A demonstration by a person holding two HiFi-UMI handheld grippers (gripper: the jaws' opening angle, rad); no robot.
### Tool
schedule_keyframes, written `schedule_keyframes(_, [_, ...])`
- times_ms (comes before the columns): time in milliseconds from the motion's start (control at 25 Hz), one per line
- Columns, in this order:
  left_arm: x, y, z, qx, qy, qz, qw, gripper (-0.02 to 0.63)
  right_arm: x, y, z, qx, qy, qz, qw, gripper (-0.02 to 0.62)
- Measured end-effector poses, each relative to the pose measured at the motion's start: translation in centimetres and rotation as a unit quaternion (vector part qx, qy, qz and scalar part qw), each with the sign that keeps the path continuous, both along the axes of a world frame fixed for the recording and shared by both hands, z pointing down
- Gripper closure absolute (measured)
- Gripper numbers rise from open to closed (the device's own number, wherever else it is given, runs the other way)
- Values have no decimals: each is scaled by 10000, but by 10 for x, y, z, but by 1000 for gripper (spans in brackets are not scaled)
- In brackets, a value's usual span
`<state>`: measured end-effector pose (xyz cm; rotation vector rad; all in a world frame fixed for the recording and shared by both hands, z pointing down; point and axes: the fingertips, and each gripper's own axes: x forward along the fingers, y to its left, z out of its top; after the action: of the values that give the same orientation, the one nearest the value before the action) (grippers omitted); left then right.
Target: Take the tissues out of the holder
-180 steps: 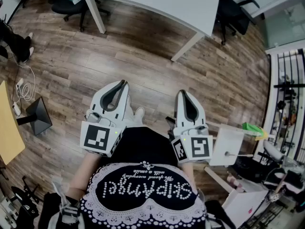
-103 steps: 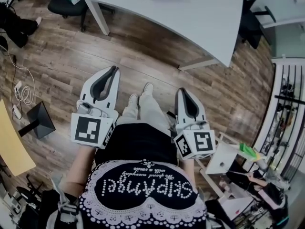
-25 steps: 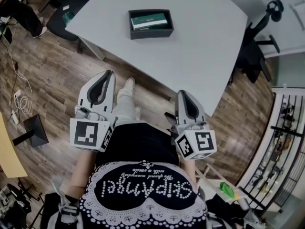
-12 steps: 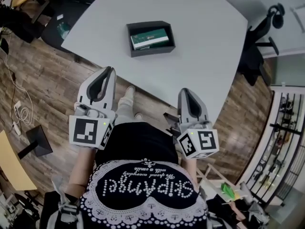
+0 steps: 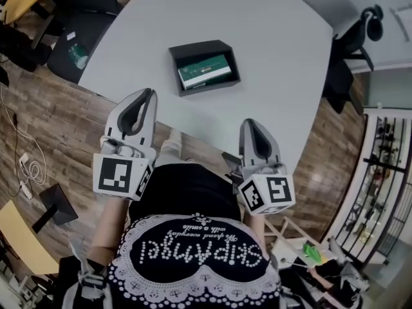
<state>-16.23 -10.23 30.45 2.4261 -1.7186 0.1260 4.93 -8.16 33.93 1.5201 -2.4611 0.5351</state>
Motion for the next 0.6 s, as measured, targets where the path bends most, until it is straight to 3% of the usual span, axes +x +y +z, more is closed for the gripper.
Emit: schedule_keyframes(600, [0,-57,18,-170,35,637,9978,563,-1,-27,10,-159,72,661,9977,560])
